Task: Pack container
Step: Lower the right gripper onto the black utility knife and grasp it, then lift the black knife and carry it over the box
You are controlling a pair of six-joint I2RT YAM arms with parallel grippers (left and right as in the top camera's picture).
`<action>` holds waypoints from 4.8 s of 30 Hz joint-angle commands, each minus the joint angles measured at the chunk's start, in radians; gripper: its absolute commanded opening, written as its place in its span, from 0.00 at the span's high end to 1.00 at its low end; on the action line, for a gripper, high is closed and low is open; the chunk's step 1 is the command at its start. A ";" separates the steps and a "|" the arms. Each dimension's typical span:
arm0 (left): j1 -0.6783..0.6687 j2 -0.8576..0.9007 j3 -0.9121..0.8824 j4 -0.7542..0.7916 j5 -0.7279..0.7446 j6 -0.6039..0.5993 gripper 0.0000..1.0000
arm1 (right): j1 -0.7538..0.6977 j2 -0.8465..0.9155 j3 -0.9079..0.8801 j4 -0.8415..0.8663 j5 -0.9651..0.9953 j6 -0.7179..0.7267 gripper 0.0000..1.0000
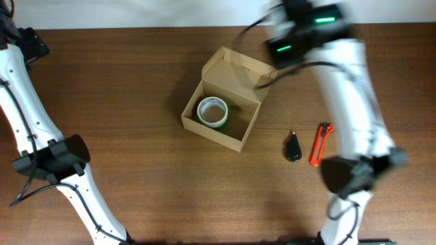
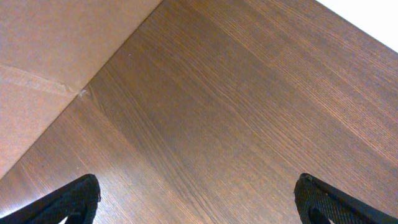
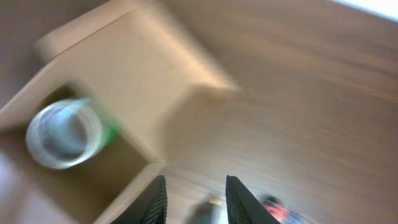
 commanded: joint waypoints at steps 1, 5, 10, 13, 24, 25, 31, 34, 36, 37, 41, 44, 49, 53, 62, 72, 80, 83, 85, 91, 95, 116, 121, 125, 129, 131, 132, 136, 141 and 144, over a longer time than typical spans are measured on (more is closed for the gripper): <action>0.001 -0.019 -0.008 -0.002 0.004 0.005 0.00 | -0.153 -0.138 -0.109 0.019 0.015 0.020 0.67; 0.001 -0.019 -0.008 -0.002 0.004 0.005 0.00 | -0.320 -0.289 -0.374 0.122 -0.005 0.019 0.62; 0.001 -0.019 -0.008 -0.002 0.004 0.005 0.00 | -0.416 -0.399 -0.681 0.194 -0.023 0.041 0.54; 0.001 -0.019 -0.008 -0.002 0.004 0.005 0.00 | -0.408 -0.386 -0.798 0.174 -0.052 0.062 0.51; 0.001 -0.019 -0.008 -0.002 0.004 0.005 0.00 | -0.182 -0.367 -1.078 0.322 -0.095 0.110 0.33; 0.001 -0.019 -0.008 -0.002 0.004 0.005 0.00 | -0.165 -0.365 -1.092 0.336 -0.095 0.122 0.33; 0.001 -0.019 -0.008 -0.002 0.004 0.005 0.00 | -0.110 -0.329 -1.153 0.375 -0.095 0.125 0.33; 0.001 -0.019 -0.008 -0.002 0.004 0.005 0.00 | -0.109 -0.288 -1.157 0.375 -0.099 0.125 0.34; 0.001 -0.019 -0.008 -0.002 0.004 0.005 0.00 | -0.107 -0.260 -1.160 0.377 -0.100 0.124 0.34; 0.001 -0.019 -0.008 -0.002 0.004 0.005 0.00 | -0.106 -0.248 -1.160 0.377 -0.101 0.124 0.34; 0.001 -0.019 -0.008 -0.002 0.004 0.005 0.00 | -0.098 -0.196 -1.160 0.380 -0.103 0.122 0.34; 0.001 -0.019 -0.008 -0.002 0.004 0.005 0.00 | -0.090 -0.163 -1.160 0.382 -0.103 0.121 0.34; 0.001 -0.019 -0.008 -0.002 0.004 0.005 0.00 | -0.074 -0.139 -1.173 0.404 -0.103 0.121 0.35; 0.001 -0.019 -0.008 -0.002 0.004 0.005 0.00 | -0.071 -0.139 -1.223 0.431 -0.105 0.121 0.35; 0.001 -0.019 -0.008 -0.002 0.004 0.005 0.00 | -0.071 -0.139 -1.307 0.499 -0.106 0.121 0.38; 0.001 -0.019 -0.008 -0.002 0.004 0.005 0.00 | -0.071 -0.139 -1.310 0.557 -0.106 0.121 0.42; 0.001 -0.019 -0.008 -0.002 0.004 0.005 0.00 | -0.071 -0.139 -1.310 0.569 -0.106 0.117 0.43; 0.001 -0.019 -0.008 -0.002 0.004 0.005 0.00 | -0.071 -0.139 -1.310 0.569 -0.106 0.117 0.53; 0.001 -0.019 -0.008 -0.002 0.004 0.005 0.00 | -0.071 -0.139 -1.310 0.570 -0.105 0.117 0.56; 0.001 -0.019 -0.008 -0.002 0.004 0.005 0.00 | -0.071 -0.139 -1.309 0.578 -0.106 0.117 0.64; 0.001 -0.019 -0.008 -0.002 0.004 0.005 0.00 | -0.071 -0.139 -1.303 0.584 -0.106 0.117 0.63; 0.001 -0.019 -0.008 -0.002 0.004 0.005 0.00 | -0.063 -0.139 -0.657 0.273 -0.102 0.037 0.61; 0.001 -0.019 -0.008 -0.002 0.004 0.005 0.00 | -0.026 -0.139 -0.419 0.162 -0.101 0.067 0.63; 0.001 -0.019 -0.008 -0.002 0.004 0.005 0.00 | 0.048 -0.139 -0.287 0.105 -0.092 0.169 0.63; 0.001 -0.019 -0.008 -0.002 0.004 0.005 0.00 | 0.143 -0.139 -0.246 0.085 -0.033 0.246 0.62; 0.001 -0.019 -0.008 -0.002 0.004 0.005 0.00 | 0.187 -0.139 -0.246 0.077 -0.022 0.288 0.60; 0.001 -0.019 -0.008 -0.002 0.004 0.005 0.00 | 0.209 -0.139 -0.247 0.074 -0.021 0.312 0.59; 0.001 -0.019 -0.008 -0.002 0.004 0.005 0.00 | 0.291 -0.139 -0.247 0.078 -0.013 0.455 0.59; 0.001 -0.019 -0.008 -0.002 0.004 0.005 0.00 | 0.362 -0.138 -0.249 0.077 -0.010 0.633 0.59; 0.001 -0.019 -0.008 -0.002 0.004 0.005 0.00 | 0.398 -0.123 -0.250 0.078 0.024 0.713 0.59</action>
